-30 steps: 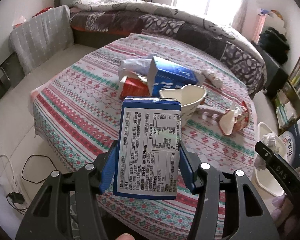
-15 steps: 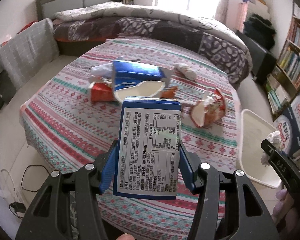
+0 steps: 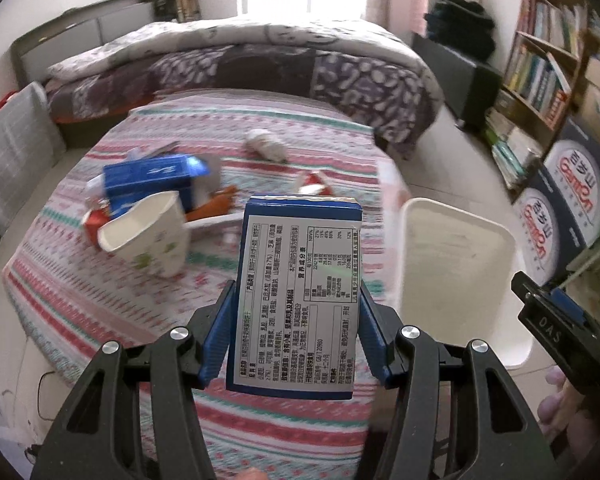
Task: Collect trash
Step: 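Carry the blue box with the left tool while the right tool grasps the tissue bundle, then open the left tool over the white bin to drop the blue box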
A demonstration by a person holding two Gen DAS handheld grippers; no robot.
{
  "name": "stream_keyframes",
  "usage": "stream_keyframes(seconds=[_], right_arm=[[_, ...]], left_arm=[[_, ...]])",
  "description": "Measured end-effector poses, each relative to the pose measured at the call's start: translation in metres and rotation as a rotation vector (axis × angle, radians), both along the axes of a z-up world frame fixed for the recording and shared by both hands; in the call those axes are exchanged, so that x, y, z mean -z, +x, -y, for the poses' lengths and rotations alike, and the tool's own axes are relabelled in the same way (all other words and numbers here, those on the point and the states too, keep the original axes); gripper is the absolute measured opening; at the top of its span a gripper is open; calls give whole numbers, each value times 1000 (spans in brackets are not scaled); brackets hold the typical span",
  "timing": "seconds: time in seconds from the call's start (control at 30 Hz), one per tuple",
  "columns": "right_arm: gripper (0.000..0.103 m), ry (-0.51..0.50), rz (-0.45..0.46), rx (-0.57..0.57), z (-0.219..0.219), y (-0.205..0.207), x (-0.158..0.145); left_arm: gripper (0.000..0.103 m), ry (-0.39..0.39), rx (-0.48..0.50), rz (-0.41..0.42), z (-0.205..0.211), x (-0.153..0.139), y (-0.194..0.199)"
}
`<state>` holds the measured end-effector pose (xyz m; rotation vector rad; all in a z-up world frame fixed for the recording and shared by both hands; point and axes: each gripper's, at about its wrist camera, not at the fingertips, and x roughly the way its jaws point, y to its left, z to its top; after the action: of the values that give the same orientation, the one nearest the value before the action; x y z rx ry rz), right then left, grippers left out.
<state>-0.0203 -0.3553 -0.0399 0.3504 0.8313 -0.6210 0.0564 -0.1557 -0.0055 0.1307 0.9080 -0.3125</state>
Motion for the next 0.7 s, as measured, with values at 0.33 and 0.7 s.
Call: stream_keyframes(seconds=[0.33,0.7], right_arm=[[85,20,26,98,40,-26,0],[86,36,10,179,73,-49,11]], left_arm=[[56,22,94,-22,62,3,2],[56,17,196,-35,127,2,1]])
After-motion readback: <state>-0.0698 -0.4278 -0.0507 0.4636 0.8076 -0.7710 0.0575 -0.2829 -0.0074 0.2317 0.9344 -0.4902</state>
